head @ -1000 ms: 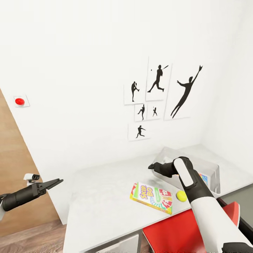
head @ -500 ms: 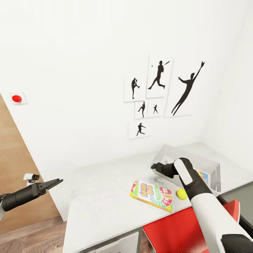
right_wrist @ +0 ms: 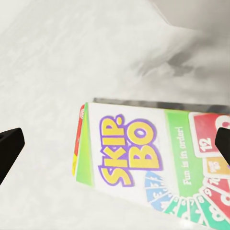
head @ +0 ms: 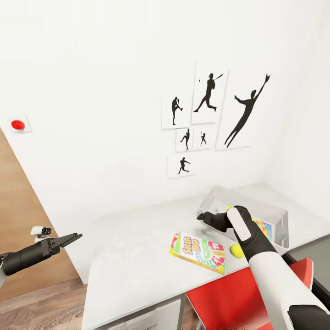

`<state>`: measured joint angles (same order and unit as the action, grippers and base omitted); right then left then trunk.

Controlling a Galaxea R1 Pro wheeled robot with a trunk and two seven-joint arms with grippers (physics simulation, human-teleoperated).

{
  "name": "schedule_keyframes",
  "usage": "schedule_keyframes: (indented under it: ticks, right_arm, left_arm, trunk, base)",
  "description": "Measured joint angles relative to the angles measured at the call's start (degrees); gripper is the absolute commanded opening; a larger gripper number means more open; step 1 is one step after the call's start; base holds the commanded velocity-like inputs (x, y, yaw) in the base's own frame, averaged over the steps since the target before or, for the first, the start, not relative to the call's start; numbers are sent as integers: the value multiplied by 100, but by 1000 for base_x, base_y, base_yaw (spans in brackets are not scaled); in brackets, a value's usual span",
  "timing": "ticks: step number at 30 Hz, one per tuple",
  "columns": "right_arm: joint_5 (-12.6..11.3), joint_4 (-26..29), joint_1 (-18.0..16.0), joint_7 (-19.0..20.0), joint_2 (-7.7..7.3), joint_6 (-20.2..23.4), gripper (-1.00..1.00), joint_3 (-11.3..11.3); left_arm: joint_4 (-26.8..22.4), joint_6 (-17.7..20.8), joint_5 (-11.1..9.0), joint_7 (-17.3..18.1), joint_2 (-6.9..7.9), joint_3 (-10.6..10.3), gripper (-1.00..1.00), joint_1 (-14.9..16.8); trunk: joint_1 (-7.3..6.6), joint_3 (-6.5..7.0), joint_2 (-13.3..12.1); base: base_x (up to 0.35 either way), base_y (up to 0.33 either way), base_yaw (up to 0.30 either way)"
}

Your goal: Put all the toys in the child's room - the three board games (two on the bed and one on the table), the two jigsaw puzzles on the table, and the tennis ball on the table - inside the toy box on the table in the child's room.

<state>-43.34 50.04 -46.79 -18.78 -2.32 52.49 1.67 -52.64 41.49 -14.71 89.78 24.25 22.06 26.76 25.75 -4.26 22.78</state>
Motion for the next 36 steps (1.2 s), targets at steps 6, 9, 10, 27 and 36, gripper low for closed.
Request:
schedule_keyframes:
  ticks: [6, 9, 10, 27, 36]
  right_arm:
    - [2, 0, -6, 0, -5, -5, 100, 0]
    - [5, 1, -9, 0, -8, -12, 100, 1]
    - [7, 4, -9, 0, -11, -14, 100, 0]
    - [10, -160, -159, -142, -121, -210, 100, 8]
    - [9, -235, -194, -191, -214, -247, 100, 8]
  left_arm:
    - [3, 0, 0, 0, 0, -1, 100, 0]
    - [1, 0, 0, 0, 0, 4, 100, 0]
    - [1, 0, 0, 0, 0, 5, 100, 0]
    - [8, 0, 0, 0, 0, 2, 100, 0]
    - [9, 0, 0, 0, 0, 3, 100, 0]
  trunk:
    - [0, -56, 0]
    - [0, -85, 0]
    - [0, -94, 0]
    - [0, -254, 0]
    - [0, -339, 1]
  base:
    - [0, 0, 0]
    - [0, 0, 0]
    - [0, 0, 0]
    - [0, 0, 0]
    - [0, 0, 0]
